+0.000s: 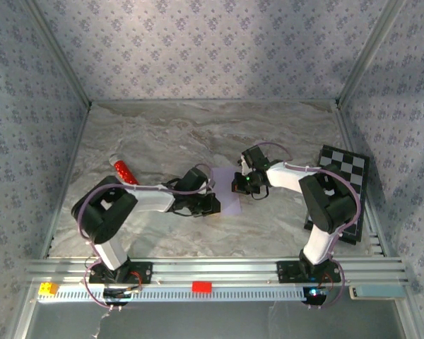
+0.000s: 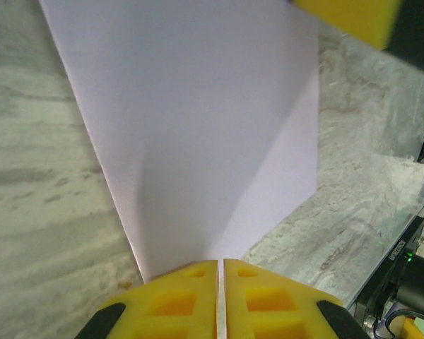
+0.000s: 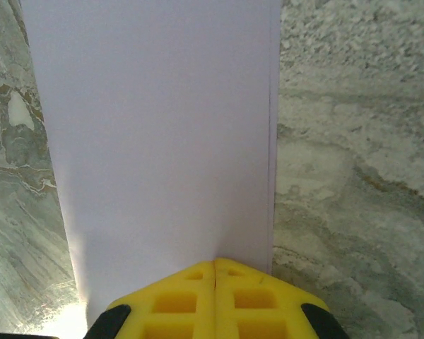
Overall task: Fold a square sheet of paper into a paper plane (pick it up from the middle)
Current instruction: First fold the square sheet of paper in half at the center of the table.
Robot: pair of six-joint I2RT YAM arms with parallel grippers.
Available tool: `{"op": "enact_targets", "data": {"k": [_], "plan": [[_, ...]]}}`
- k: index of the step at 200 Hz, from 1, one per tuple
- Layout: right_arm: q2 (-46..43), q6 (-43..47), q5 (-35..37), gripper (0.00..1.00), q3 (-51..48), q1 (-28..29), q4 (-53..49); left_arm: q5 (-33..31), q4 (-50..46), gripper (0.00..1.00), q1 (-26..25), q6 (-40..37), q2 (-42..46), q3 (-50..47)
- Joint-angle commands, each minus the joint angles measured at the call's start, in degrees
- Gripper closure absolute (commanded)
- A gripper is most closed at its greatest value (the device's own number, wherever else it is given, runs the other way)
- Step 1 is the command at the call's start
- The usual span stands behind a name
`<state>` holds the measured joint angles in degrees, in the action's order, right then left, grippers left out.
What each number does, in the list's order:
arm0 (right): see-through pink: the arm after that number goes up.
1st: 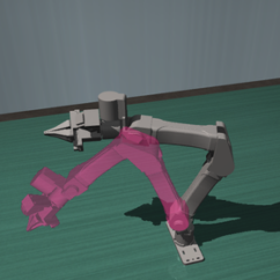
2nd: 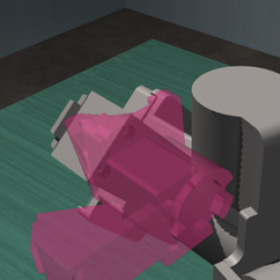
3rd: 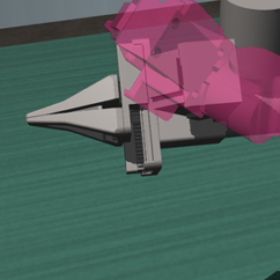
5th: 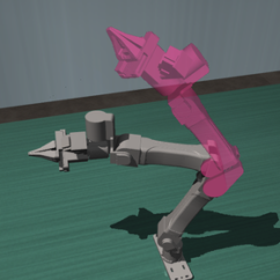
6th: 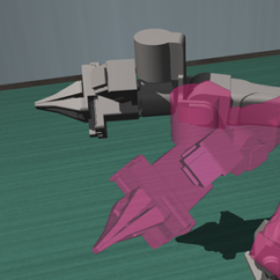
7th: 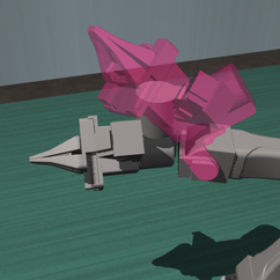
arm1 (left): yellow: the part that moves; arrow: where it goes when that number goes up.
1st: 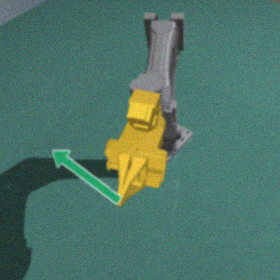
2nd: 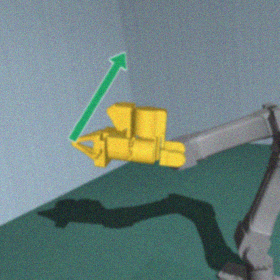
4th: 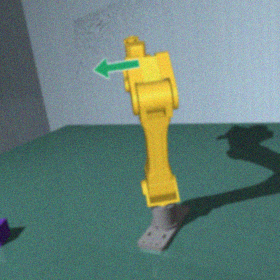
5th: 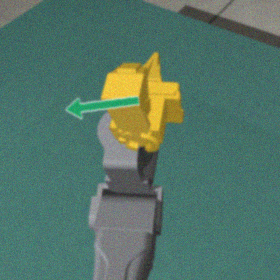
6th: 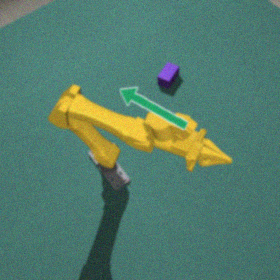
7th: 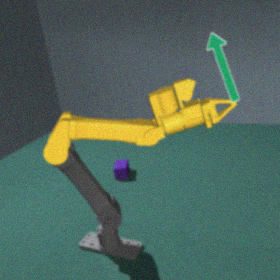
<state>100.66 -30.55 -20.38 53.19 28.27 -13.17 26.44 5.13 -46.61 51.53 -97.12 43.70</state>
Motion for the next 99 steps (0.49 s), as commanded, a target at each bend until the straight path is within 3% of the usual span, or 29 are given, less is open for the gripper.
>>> {"op": "enact_targets", "data": {"k": [1, 25, 47, 99], "plan": [[-1.2, 1.1, 0.2, 0.95, -1.3, -0.1, -6.7, -3.0, -3.8, 0.9, 1.4, -1.7, 4.0, 3.2], [-5.9, 1.1, -1.6, 0.88, 0.3, -0.1, -5.7, -3.7, -3.9, 0.9, 4.9, -0.8, 4.3, 5.7], [-10.9, 0.2, -0.4, 0.75, 0.0, -1.0, -6.7, -3.0, -4.2, 0.89, 8.1, -0.9, 1.9, 9.7], [-20.5, -6.1, -3.9, 0.74, -10.6, -5.6, -6.7, -0.1, -5.9, 0.89, 11.1, -2.7, -9.0, 20.6]]}}
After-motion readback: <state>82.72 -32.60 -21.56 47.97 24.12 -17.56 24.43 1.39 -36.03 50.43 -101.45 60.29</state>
